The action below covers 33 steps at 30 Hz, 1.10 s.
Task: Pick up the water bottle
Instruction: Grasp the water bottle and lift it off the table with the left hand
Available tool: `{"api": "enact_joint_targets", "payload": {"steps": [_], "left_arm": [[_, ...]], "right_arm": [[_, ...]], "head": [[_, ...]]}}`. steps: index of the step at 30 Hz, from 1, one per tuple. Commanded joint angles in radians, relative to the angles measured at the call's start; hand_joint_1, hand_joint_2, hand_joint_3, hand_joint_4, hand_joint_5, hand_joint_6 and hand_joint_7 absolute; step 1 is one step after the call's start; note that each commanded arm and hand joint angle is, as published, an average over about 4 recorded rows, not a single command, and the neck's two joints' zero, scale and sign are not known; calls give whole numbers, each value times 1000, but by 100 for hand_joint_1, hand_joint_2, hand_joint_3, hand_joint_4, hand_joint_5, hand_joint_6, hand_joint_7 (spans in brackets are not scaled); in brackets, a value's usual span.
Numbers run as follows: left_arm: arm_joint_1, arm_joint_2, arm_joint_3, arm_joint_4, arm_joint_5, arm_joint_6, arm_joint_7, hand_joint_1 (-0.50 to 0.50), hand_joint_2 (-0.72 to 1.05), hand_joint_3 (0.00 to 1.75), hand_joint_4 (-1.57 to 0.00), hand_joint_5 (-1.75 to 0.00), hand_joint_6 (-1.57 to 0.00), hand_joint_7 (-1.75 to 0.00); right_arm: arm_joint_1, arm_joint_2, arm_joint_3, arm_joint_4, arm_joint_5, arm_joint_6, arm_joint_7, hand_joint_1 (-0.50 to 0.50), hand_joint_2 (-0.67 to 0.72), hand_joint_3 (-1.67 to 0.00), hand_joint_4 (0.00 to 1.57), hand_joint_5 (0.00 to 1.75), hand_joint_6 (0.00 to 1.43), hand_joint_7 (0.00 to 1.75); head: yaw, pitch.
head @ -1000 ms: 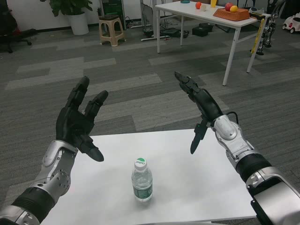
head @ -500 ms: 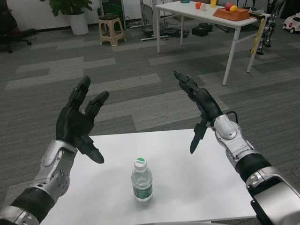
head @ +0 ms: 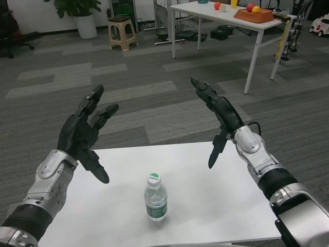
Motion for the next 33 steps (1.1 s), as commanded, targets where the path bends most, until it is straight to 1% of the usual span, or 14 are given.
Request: {"api": "enact_joint_targets", "payload": {"steps": [1,6,8,10,12,15,17,20,22,25,29,33], "left_arm": [[4,17,25,-11,87,67,-11,-50,-46,9,0,-72,0,-7],[-25,9,26,8,187,135,-38,-50,-46,9,0,-72,0,-7],[-51,-1,9,54,205,143,-49,-50,-46,9,0,-72,0,-3],[-73,-7,-12,100,207,144,-57,-50,-46,9,0,-77,0,-3],[-103,-11,-45,157,210,144,-61,-50,-46,9,0,-82,0,-7],[-157,-22,-107,263,211,142,-66,-50,-46,9,0,-82,0,-7],[-190,-34,-139,334,208,139,-68,-50,-46,9,0,-82,0,-7],[-253,-64,-197,465,195,126,-66,-50,-46,9,0,-82,0,-7],[-290,-86,-246,531,191,121,-56,-50,-46,9,0,-82,0,-7],[-325,-108,-311,584,189,123,-27,-50,-46,9,0,-82,0,-7],[-345,-132,-361,630,188,129,2,-50,-46,9,0,-82,0,-5],[-360,-162,-447,658,186,160,55,-50,-46,9,0,-82,0,-5]], "right_arm": [[1,-2,-10,-5,5,-4,-2,-46,65,0,0,0,0,0],[1,-2,-9,0,5,-4,-3,-46,63,0,0,0,0,0],[1,-2,-9,0,5,-4,-2,-46,61,0,0,0,0,0],[1,-2,-9,0,5,-4,-1,-46,61,0,0,0,0,0],[1,-2,-9,3,5,-4,-2,-46,60,0,0,0,0,0],[1,-1,-9,9,5,-4,-1,-46,61,0,0,0,0,0],[1,0,-8,14,5,-4,-2,-46,61,0,0,0,0,0],[1,1,-3,23,5,-4,-4,-46,63,0,0,0,0,0],[0,3,0,27,5,-4,-4,-46,65,0,0,0,0,0],[-2,4,4,30,5,-4,-5,-46,66,0,0,0,0,0],[-3,6,8,29,5,-4,-6,-46,66,0,0,0,0,0],[-2,5,15,24,5,-4,-7,-46,66,0,0,0,0,0]], "head": [[3,-2],[1,-3],[1,-3],[1,-4],[3,-6],[6,-9],[8,-11],[10,-14],[15,-13],[17,-12],[11,-18],[13,-20]]}}
